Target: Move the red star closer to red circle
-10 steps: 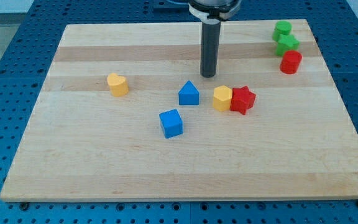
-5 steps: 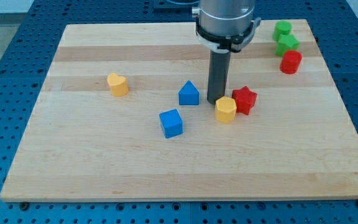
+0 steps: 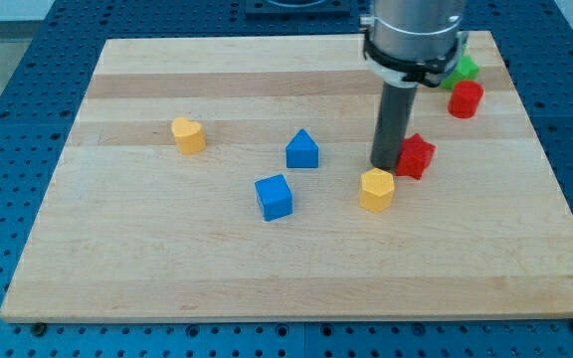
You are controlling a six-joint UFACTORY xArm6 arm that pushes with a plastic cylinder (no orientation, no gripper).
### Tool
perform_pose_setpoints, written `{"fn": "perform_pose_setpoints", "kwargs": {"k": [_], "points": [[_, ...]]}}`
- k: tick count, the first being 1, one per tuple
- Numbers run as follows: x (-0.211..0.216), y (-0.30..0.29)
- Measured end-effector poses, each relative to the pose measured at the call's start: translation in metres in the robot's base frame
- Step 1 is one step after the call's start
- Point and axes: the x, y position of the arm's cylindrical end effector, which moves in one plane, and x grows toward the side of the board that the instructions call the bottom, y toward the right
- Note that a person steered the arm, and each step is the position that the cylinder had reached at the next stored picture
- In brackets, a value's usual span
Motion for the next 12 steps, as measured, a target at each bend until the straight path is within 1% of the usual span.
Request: {"fn": "perform_pose_setpoints", "kwargs": {"k": [1,2,3,5,6,9,11,12], "points": [[0.0,0.022],[0.008,0.028],[0.028,0.032],[0.03,0.054],[0.024,0.064],[-0.02,0.09],[-0.024,0.093],[-0.021,0.075]]}}
